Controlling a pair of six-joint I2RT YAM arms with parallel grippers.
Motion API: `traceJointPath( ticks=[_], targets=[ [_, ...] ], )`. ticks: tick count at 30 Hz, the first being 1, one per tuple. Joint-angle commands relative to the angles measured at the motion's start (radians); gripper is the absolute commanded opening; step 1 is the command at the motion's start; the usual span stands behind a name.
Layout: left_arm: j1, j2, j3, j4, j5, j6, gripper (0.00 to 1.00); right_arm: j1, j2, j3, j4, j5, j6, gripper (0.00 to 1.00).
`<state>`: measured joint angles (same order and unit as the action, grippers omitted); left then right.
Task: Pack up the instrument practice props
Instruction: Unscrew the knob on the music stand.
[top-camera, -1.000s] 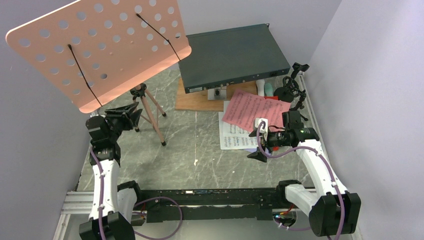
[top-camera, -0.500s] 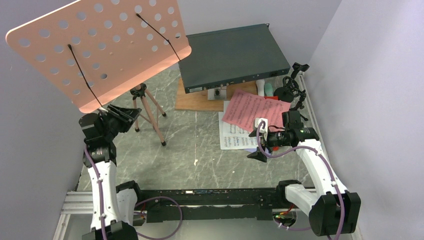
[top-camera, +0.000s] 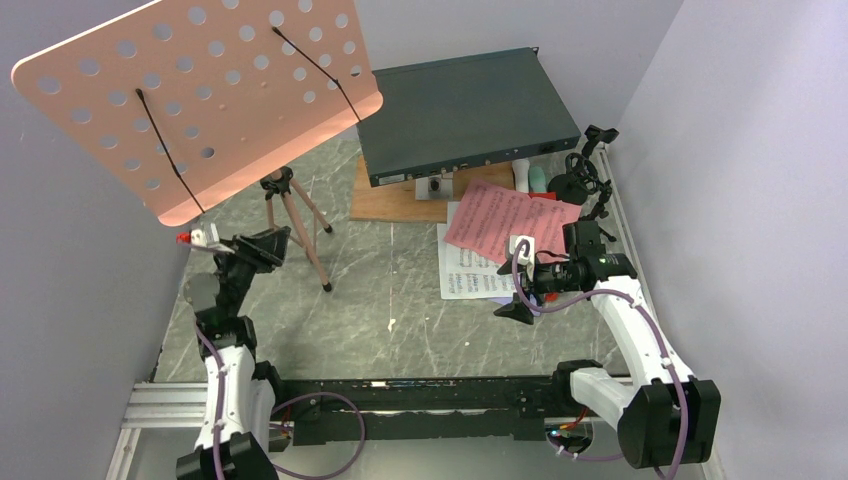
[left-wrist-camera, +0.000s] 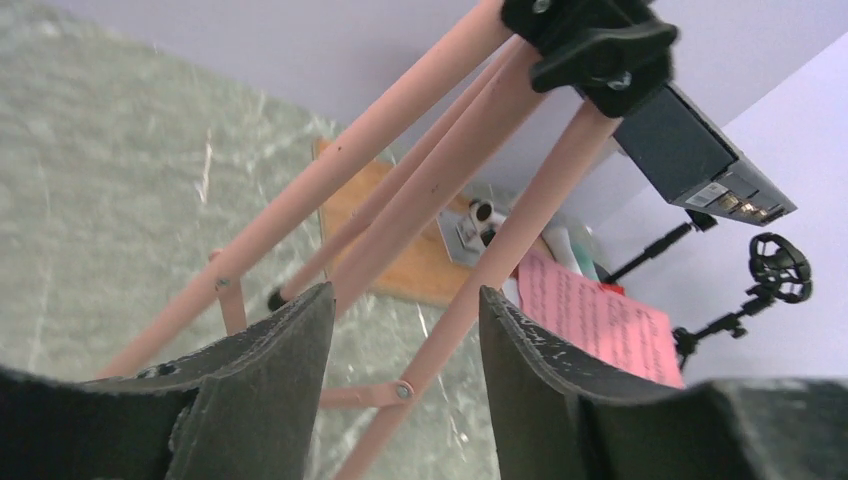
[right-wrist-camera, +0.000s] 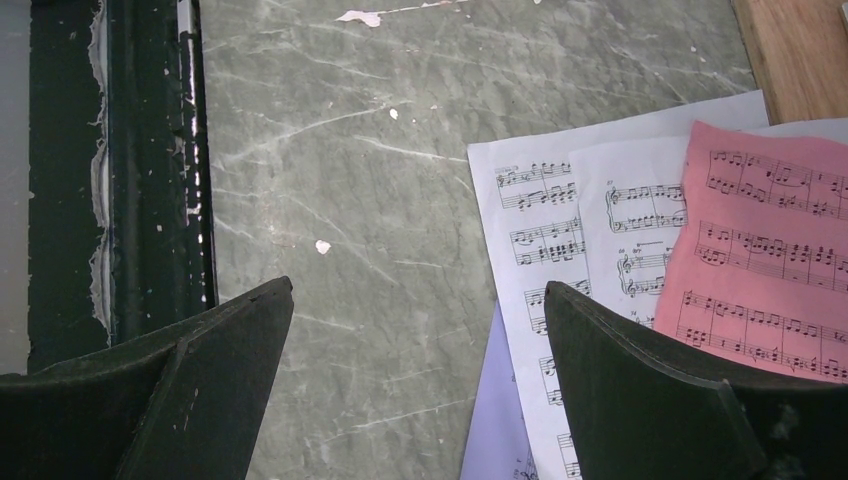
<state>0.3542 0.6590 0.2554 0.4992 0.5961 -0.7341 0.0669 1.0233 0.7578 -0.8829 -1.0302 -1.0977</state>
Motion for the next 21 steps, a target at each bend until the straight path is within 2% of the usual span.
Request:
traceJointPath(
  ticks=[1,3,6,12,15,21],
  targets=[
    [0.004,0.009,-0.167,0.604,-0.107,0.081,0.64,-0.001,0.004,0.006,-0.011,-0.033,-0.030,1.00],
    [0.005,0.013,-0.177,0.642,-0.126,0.103,0.68,0.000,0.007,0.006,-0.014,-0.035,-0.030,1.00],
    [0.004,0.033,-0.120,0.613,-0.067,0.142,0.67,0.000,0.011,0.007,-0.015,-0.038,-0.033,1.00],
    [0.004,0.089,-0.066,0.679,-0.055,0.208,0.66,0.000,0.009,0.006,-0.013,-0.037,-0.029,1.00],
    [0.005,0.152,-0.048,0.789,-0.037,0.197,0.65,-0.001,0.013,0.006,-0.014,-0.036,-0.031,1.00],
    [0.003,0.253,0.017,0.894,0.049,0.177,0.63,0.000,0.012,0.006,-0.014,-0.033,-0.031,1.00]
  ],
)
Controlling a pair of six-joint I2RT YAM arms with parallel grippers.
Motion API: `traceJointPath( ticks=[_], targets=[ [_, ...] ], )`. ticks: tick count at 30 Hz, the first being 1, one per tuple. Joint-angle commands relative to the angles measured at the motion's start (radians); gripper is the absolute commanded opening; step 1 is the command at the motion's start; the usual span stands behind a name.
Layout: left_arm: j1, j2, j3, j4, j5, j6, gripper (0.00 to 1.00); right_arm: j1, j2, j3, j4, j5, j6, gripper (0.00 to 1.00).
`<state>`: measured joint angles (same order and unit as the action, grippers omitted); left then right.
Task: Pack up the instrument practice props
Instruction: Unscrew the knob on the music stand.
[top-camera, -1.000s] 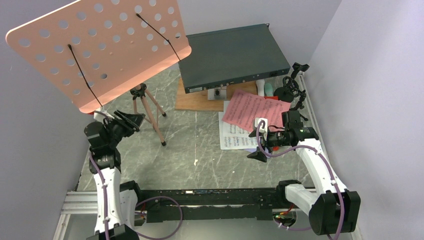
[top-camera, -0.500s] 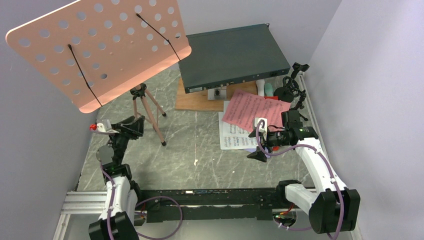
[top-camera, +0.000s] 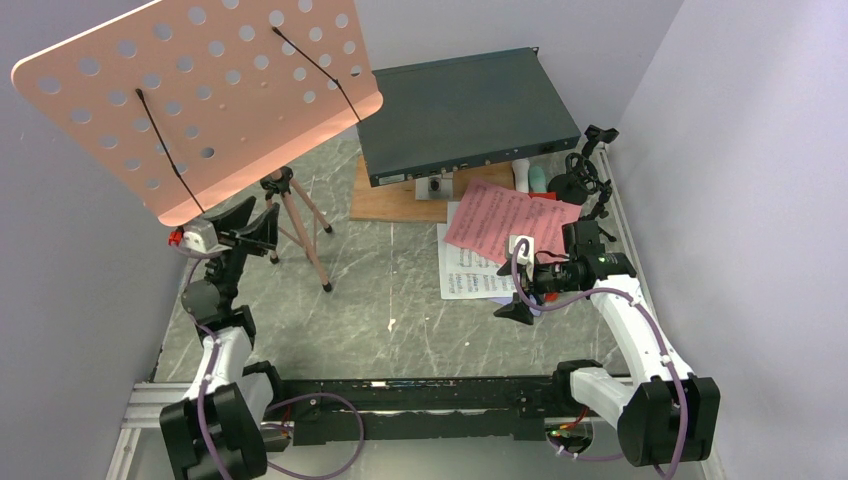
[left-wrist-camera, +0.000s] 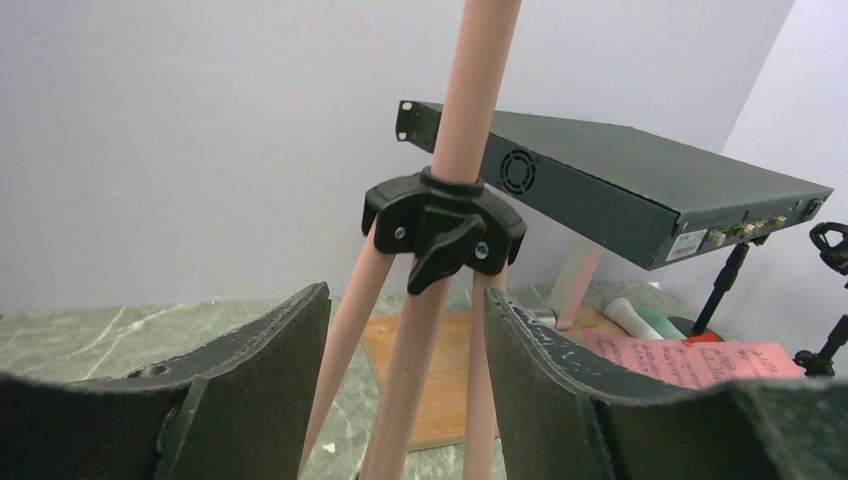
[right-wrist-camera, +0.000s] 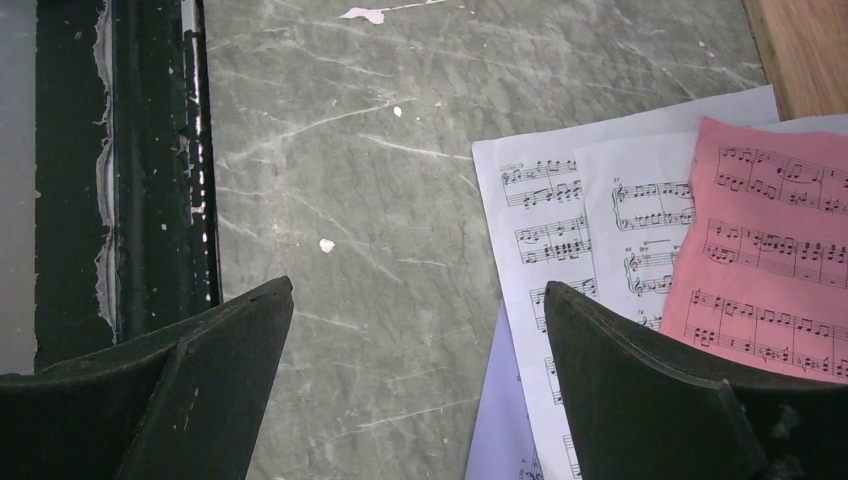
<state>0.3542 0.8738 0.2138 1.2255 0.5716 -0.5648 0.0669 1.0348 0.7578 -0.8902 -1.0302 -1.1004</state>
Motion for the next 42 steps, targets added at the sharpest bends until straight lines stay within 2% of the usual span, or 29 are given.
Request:
traceJointPath(
  ticks=[1,3,8,13,19,25,32,37,42],
  targets=[
    [0.004,0.050,0.063,0.183,0.079,0.002,0.62,0.000,0.001,0.005,-0.006,-0.032,-0.028,1.00],
    [0.004,0.066,0.069,0.203,0.087,-0.006,0.61,0.000,0.001,0.003,-0.005,-0.029,-0.027,1.00],
    [0.003,0.105,0.101,0.220,0.110,-0.040,0.46,-0.001,0.007,0.005,-0.006,-0.031,-0.030,1.00],
    [0.003,0.119,0.113,0.208,0.103,-0.072,0.40,-0.001,0.008,0.003,-0.004,-0.028,-0.027,1.00],
    [0.002,0.090,0.110,0.150,0.100,-0.120,0.22,0.000,0.009,0.003,-0.003,-0.027,-0.027,1.00],
    [0.004,0.034,0.092,0.069,0.051,-0.213,0.14,-0.001,0.010,0.003,-0.003,-0.027,-0.029,1.00],
    [0.003,-0.014,0.119,-0.153,-0.066,-0.484,0.08,-0.001,0.014,0.002,-0.003,-0.027,-0.027,1.00],
    [0.004,-0.052,0.163,-0.344,-0.119,-0.597,0.08,-0.001,0.012,0.002,-0.003,-0.025,-0.026,1.00],
    [0.004,-0.083,0.263,-0.655,-0.149,-0.738,0.08,-0.001,0.010,0.002,-0.003,-0.027,-0.026,1.00]
  ],
)
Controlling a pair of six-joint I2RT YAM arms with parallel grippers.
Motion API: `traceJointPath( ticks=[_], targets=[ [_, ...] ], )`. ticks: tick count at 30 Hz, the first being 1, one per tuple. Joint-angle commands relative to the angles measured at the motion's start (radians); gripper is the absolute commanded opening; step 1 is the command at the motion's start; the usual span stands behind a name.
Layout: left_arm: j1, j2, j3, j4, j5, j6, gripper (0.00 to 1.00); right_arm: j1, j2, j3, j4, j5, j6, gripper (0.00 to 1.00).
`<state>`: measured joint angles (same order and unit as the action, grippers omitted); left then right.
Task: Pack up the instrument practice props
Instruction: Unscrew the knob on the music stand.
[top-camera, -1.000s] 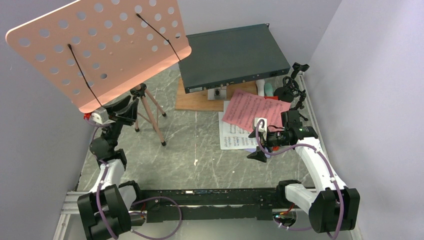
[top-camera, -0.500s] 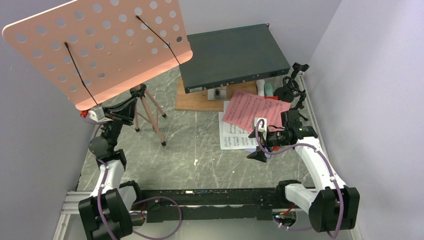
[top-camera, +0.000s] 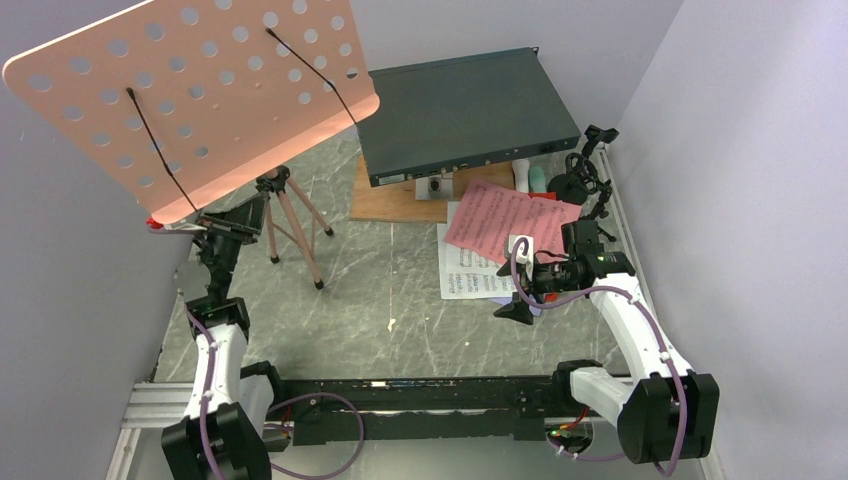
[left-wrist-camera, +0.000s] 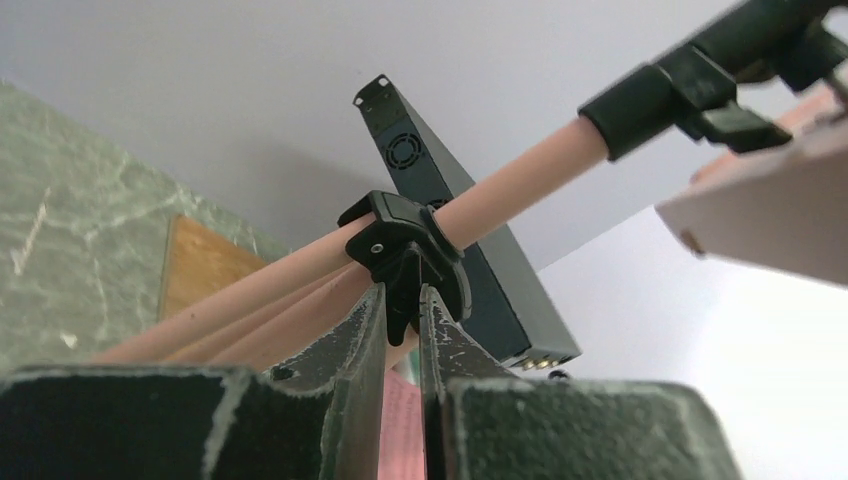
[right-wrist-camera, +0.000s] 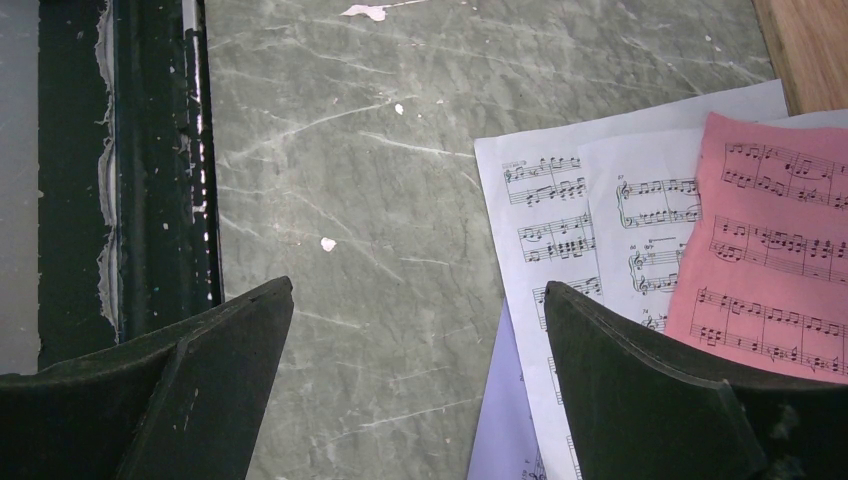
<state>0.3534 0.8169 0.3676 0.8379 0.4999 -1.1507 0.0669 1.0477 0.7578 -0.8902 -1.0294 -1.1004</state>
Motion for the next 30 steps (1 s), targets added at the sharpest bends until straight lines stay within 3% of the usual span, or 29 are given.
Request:
traceJointPath(
  ticks=[1,7,13,24,30],
  targets=[
    [0.004,-0.025,0.129,-0.323,-0.074,-0.177,0.09,-0.001,-0.003,0.002,-0.003,-0.026,-0.025,1.00],
    [0.004,-0.023,0.206,-0.529,-0.044,-0.294,0.14,-0.001,-0.003,0.002,-0.001,-0.024,-0.023,1.00],
    [0.004,-0.034,0.276,-0.683,-0.020,-0.251,0.39,0.000,-0.003,0.002,-0.003,-0.026,-0.023,1.00],
    [0.005,-0.062,0.275,-0.743,-0.031,-0.166,0.57,0.000,-0.006,0.000,-0.001,-0.021,-0.021,1.00],
    [0.005,-0.087,0.284,-0.768,-0.026,-0.096,0.75,0.000,-0.003,-0.002,0.000,-0.020,-0.021,1.00]
  ],
)
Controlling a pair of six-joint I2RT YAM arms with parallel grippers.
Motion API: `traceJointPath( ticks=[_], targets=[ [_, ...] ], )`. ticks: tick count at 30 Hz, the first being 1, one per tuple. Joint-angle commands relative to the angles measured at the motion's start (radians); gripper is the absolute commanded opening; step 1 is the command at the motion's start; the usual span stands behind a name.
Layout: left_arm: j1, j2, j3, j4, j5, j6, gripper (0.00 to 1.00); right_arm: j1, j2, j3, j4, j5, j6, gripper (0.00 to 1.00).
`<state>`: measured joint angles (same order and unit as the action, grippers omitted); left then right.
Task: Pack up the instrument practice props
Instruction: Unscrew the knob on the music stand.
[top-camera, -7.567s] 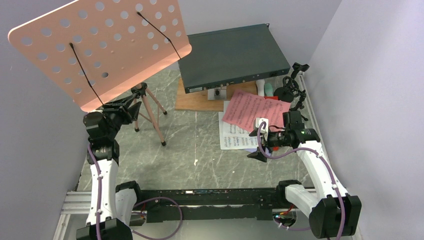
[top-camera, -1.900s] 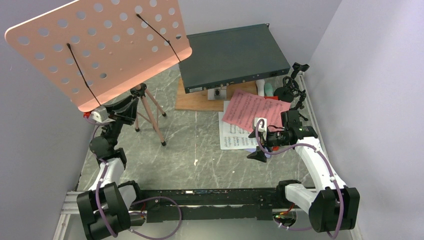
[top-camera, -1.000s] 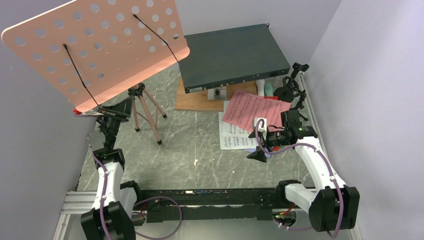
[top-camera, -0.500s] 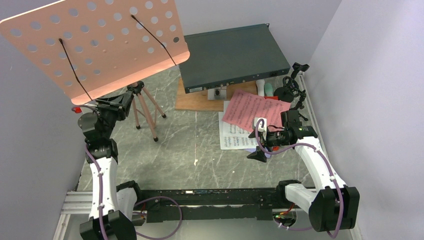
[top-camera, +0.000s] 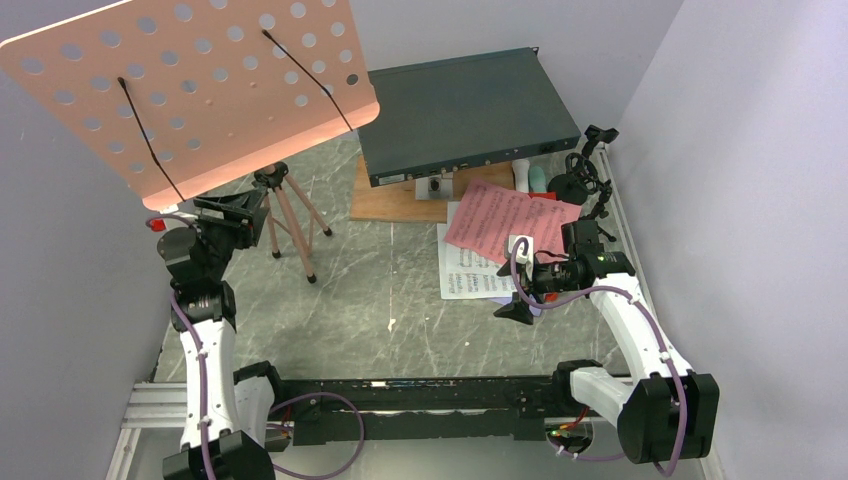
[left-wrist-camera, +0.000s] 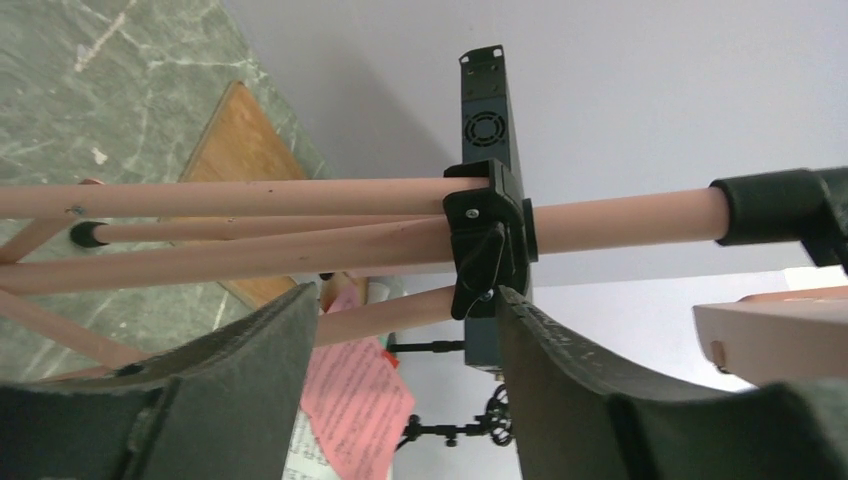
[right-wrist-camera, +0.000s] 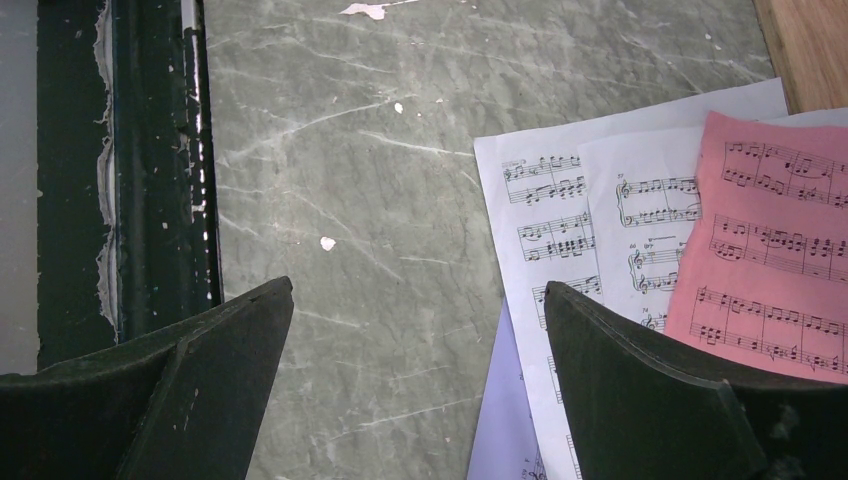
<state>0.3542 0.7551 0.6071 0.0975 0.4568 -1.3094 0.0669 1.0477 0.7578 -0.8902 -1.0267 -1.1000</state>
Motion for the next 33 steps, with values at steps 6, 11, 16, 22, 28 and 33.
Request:
traceJointPath(
  ticks=[6,11,16,22,28,33],
  targets=[
    [0.003,-0.032,0.061,-0.073,0.008,0.108,0.80,0.000,-0.002,-0.002,0.000,-0.021,-0.022,1.00],
    [0.004,-0.045,0.058,-0.096,-0.007,0.177,0.80,-0.001,0.001,-0.003,0.001,-0.022,-0.021,1.00],
    [0.004,-0.052,0.061,-0.085,0.055,0.296,0.81,-0.001,0.003,-0.003,0.000,-0.022,-0.024,1.00],
    [0.003,-0.055,0.074,-0.073,0.187,0.453,0.82,-0.001,0.006,-0.003,0.000,-0.023,-0.023,1.00],
    [0.003,-0.062,-0.014,0.060,0.287,0.535,0.85,-0.001,0.008,-0.002,-0.001,-0.023,-0.025,1.00],
    [0.003,-0.062,-0.134,0.240,0.277,0.568,0.84,0.000,0.009,0.000,-0.001,-0.025,-0.026,1.00]
  ],
)
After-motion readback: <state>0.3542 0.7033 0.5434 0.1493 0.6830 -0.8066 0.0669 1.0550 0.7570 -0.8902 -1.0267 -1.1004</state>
